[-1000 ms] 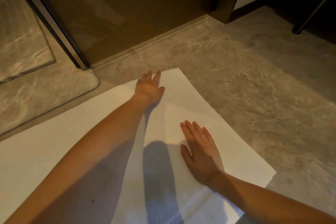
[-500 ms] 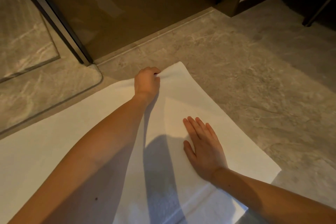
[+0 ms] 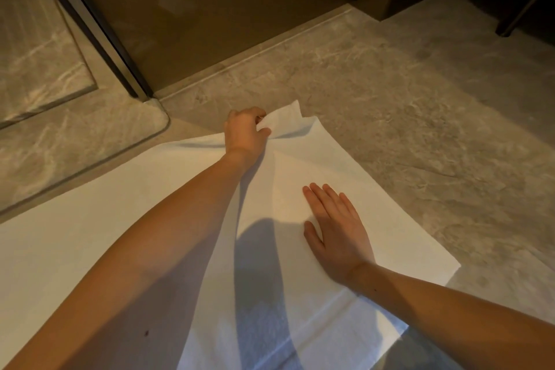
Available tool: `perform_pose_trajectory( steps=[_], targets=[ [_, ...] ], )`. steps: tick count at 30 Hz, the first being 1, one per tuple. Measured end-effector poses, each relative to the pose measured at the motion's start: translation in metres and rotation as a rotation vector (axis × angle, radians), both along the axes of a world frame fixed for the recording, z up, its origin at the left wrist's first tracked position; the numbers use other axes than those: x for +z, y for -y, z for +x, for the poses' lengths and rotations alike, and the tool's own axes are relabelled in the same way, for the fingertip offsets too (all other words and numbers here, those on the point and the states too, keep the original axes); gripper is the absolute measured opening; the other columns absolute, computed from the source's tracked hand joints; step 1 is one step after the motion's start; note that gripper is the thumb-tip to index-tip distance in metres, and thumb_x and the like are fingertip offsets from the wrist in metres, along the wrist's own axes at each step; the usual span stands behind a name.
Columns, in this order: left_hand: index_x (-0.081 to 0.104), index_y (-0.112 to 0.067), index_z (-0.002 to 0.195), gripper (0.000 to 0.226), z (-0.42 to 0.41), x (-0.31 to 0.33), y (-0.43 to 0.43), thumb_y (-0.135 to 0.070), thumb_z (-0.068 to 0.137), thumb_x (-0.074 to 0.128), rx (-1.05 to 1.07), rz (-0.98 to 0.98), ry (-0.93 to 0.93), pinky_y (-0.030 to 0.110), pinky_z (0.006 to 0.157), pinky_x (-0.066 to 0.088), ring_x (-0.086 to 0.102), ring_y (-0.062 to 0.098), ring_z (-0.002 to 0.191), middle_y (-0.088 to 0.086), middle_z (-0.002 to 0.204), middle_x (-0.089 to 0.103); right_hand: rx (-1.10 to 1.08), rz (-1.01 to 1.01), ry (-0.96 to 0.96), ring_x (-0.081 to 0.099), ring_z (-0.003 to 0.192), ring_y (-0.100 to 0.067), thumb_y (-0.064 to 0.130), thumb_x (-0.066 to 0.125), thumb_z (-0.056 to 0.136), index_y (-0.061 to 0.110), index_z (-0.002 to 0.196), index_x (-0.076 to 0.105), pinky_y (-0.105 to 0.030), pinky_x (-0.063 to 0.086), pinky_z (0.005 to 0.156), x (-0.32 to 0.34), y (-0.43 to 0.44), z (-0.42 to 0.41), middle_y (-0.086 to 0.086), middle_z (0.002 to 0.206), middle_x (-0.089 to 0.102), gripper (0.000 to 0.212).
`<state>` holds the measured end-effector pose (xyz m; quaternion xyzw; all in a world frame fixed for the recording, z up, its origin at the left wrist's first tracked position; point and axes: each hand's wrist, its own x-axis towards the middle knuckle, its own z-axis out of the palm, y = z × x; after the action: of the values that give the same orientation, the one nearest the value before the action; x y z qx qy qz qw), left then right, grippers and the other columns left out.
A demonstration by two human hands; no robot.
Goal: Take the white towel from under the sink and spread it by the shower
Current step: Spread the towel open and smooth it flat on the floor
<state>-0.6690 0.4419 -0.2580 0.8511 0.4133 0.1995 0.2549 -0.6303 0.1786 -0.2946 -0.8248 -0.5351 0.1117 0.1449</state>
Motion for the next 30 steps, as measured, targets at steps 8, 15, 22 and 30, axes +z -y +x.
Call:
perform_pose_trajectory(
  steps=[8, 15, 22, 30],
  targets=[
    [0.045, -0.026, 0.134, 0.044, 0.019, 0.025, 0.007, -0.029, 0.093, 0.061, 0.231, 0.302, 0.013, 0.036, 0.105, 0.031, 0.038, 0.027, 0.126, 0.008, 0.136, 0.045, 0.002, -0.008, 0.016, 0.008, 0.15, -0.012, 0.045, 0.024, 0.097, 0.028, 0.155, 0.016, -0.033, 0.005, 0.122, -0.001, 0.0, 0.0, 0.006, 0.162, 0.019, 0.061],
    [0.003, -0.02, 0.155, 0.058, -0.006, -0.03, 0.028, -0.042, 0.104, 0.016, -0.283, 0.131, -0.569, 0.045, 0.12, 0.0, -0.005, 0.024, 0.15, 0.0, 0.164, -0.001, 0.007, -0.031, 0.044, 0.006, 0.15, -0.011, 0.048, 0.019, 0.099, 0.028, 0.156, 0.012, -0.034, 0.006, 0.123, -0.002, 0.0, 0.0, 0.007, 0.162, 0.016, 0.061],
    [0.008, -0.02, 0.155, 0.061, -0.05, -0.009, 0.042, -0.047, 0.102, 0.021, -0.328, 0.216, -0.372, 0.041, 0.12, -0.006, -0.001, 0.019, 0.15, -0.002, 0.164, 0.007, 0.013, -0.065, 0.078, 0.006, 0.149, -0.01, 0.05, 0.013, 0.098, 0.029, 0.156, 0.011, -0.029, -0.001, 0.121, 0.002, 0.0, 0.001, 0.007, 0.162, 0.015, 0.061],
    [0.006, -0.021, 0.155, 0.062, -0.248, -0.018, 0.069, -0.049, 0.1, 0.012, -0.409, 0.266, -0.572, 0.033, 0.119, -0.01, -0.006, 0.013, 0.149, -0.005, 0.162, 0.002, 0.024, -0.084, 0.09, 0.008, 0.149, -0.011, 0.046, 0.02, 0.097, 0.026, 0.155, 0.016, -0.026, -0.002, 0.12, 0.005, -0.001, 0.001, 0.005, 0.162, 0.019, 0.062]
  ],
)
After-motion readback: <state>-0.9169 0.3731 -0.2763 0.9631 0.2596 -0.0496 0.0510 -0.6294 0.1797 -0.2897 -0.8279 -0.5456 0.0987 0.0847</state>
